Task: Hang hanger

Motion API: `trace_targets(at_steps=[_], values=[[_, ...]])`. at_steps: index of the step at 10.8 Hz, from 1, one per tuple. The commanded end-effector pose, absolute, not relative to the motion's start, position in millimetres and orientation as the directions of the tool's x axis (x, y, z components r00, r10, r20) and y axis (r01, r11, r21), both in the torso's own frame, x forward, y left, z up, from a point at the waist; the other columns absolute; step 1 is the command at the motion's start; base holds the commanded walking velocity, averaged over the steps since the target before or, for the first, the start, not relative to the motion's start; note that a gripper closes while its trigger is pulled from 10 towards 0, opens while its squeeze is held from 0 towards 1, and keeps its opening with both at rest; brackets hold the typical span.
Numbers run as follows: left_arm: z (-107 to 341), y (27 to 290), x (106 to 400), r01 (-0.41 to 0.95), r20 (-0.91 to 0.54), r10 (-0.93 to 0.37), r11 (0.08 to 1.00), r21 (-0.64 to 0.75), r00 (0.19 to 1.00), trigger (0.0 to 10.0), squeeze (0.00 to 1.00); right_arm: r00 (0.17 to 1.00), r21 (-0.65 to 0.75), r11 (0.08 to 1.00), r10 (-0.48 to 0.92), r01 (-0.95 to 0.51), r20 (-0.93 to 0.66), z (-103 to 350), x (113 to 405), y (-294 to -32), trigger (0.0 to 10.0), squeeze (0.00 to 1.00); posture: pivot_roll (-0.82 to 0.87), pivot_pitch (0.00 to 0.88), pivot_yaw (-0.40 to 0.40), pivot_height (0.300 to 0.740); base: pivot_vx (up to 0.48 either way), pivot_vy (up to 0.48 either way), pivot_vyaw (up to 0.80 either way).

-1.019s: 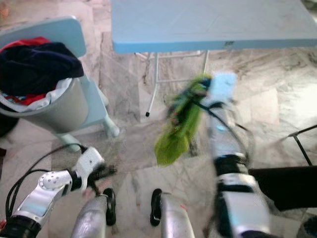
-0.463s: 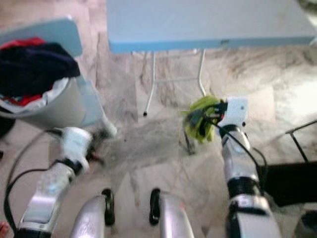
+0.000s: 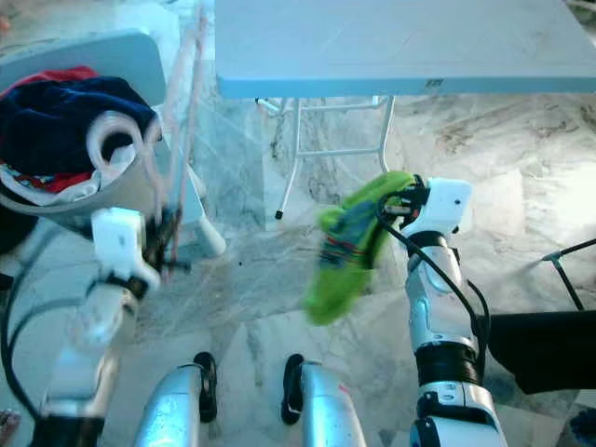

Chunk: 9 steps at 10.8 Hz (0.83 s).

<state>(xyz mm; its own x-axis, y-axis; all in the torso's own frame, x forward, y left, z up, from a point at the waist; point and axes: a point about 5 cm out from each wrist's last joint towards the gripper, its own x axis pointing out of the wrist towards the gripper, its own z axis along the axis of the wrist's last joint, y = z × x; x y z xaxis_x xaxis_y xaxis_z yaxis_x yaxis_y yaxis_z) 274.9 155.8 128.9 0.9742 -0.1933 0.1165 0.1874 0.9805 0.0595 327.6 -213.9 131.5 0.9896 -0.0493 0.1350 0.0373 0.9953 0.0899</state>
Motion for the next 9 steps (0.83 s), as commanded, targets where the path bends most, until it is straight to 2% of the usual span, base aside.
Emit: trace_targets(at_steps=[1,3,6,9], values=[[133.5,158.1,274.4,0.170,0.140,-0.178,0.983,0.066,0.974,10.0,0.00,0.979,0.108,0.993,-0.068,0.048,0.190,147.3,329.6,-216.1,10.0,0.00,0.08,0.214,-0.087,0.740,0.000,0.000,0.00],[133.6,161.1,278.4,0.185,0.138,-0.194,0.980,0.079,0.971,10.0,0.00,0.978,0.086,0.994,-0.083,0.068,0.190,157.4,337.4,-206.3,10.0,0.00,0.08,0.215,-0.087,0.740,0.000,0.000,0.00],[140.4,168.6,286.9,0.159,0.154,-0.165,0.986,0.054,0.974,10.0,0.00,0.983,0.195,0.980,-0.064,0.030,0.171,152.3,335.0,-203.5,10.0,0.00,0.08,0.230,-0.071,0.740,0.167,-0.323,0.00],[139.3,168.1,288.5,0.171,0.149,-0.180,0.983,0.071,0.972,10.0,0.00,0.986,0.192,0.981,-0.025,-0.007,0.166,149.7,331.5,-196.0,10.0,0.00,0.08,0.230,-0.069,0.740,0.268,-0.359,0.00]])
